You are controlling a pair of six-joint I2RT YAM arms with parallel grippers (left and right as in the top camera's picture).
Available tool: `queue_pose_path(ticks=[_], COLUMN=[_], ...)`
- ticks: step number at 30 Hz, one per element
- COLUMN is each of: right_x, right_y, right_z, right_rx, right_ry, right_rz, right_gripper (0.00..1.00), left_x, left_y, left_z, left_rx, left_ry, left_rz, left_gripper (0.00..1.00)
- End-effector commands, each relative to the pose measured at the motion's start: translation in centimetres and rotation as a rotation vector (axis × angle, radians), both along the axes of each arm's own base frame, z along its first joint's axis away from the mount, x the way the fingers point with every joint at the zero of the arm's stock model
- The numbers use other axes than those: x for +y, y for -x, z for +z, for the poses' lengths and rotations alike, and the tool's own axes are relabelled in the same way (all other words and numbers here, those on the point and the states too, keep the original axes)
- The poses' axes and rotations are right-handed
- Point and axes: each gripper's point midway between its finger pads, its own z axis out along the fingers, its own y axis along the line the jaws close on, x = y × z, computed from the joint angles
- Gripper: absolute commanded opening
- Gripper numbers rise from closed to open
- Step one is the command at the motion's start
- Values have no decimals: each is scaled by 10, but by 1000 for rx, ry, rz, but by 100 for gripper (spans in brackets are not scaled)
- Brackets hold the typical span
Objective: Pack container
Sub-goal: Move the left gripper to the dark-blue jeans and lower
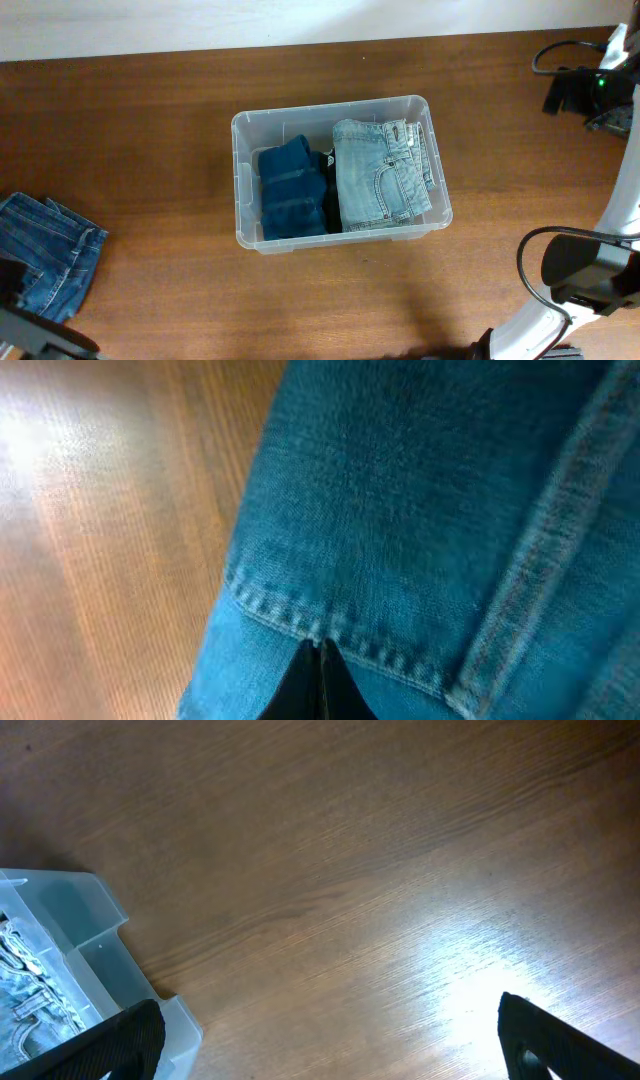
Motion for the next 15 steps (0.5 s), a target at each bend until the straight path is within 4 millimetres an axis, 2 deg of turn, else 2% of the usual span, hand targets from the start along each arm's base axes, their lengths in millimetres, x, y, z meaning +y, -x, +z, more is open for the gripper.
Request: queue_pose_path(ticks=[1,3,8,10,15], right_x=[-2,-2,-2,-2,-2], right_y=[2,2,2,2,2], right_z=[4,4,4,4,4], right_rx=[-6,-6,-6,-6,-6], right_ry=[14,14,14,14,14], right_rz=[-7,-7,-7,-7,-7], right_gripper=[98,98,99,99,98], left_x=[-3,-6,-22,-33,-64], left_y=[-4,-18,-41,-56,-101], left_z=[-28,-45,-71,-78,-76], left_rx=[-2,-44,-72,-96,-153], left_ry=[58,100,171,201,219], left_rz=[-1,-25,-82,-122,-260], left_gripper=[1,1,1,0,1])
